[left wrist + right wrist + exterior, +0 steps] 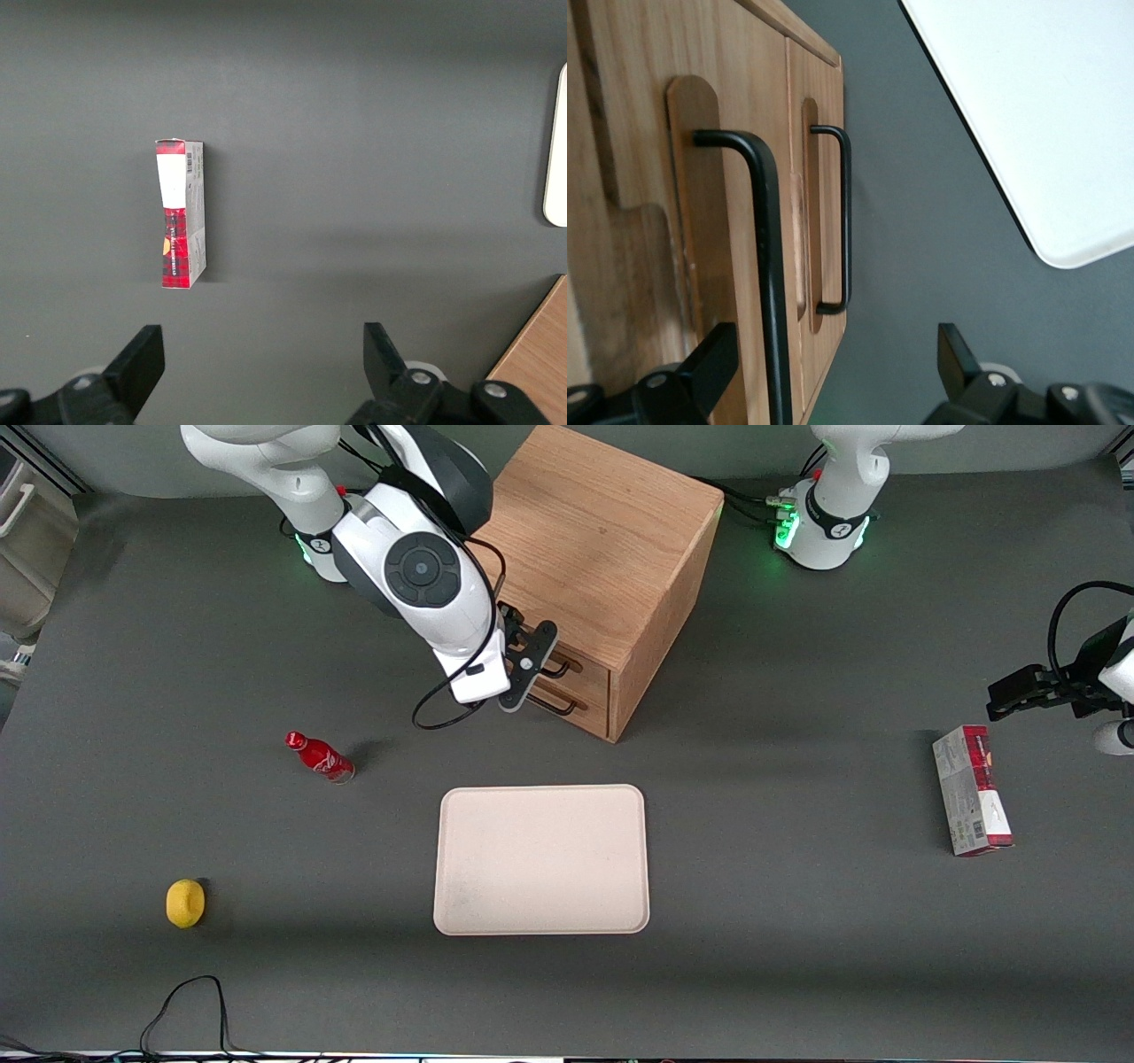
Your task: Open upper drawer
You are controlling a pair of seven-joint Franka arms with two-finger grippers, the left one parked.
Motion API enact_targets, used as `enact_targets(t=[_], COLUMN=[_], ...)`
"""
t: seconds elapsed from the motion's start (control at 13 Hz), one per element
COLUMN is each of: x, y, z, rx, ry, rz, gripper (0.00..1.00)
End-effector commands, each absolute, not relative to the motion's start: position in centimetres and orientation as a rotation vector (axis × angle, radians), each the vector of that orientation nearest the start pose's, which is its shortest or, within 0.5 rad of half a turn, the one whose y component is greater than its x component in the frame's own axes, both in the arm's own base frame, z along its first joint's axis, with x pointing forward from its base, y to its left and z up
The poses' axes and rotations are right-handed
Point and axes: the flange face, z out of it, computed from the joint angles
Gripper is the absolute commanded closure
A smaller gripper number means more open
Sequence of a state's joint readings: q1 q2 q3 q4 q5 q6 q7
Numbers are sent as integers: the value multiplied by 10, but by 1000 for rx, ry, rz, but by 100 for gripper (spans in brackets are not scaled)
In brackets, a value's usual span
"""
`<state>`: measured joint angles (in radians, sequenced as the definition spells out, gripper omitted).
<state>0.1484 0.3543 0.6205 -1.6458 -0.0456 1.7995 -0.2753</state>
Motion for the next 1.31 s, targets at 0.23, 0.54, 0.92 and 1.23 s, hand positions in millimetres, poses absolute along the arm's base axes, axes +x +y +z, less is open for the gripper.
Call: enact_targets(t=[0.23, 0.54, 0.92, 1.23], x=[479, 493, 496, 498], y=[414, 402, 399, 397], z=[409, 401, 403, 408], rx=[-2599, -2573, -2570, -2576], ry=[-1570, -1614, -1603, -1593], rz=[212, 212, 204, 202], gripper=[0, 0, 0, 0])
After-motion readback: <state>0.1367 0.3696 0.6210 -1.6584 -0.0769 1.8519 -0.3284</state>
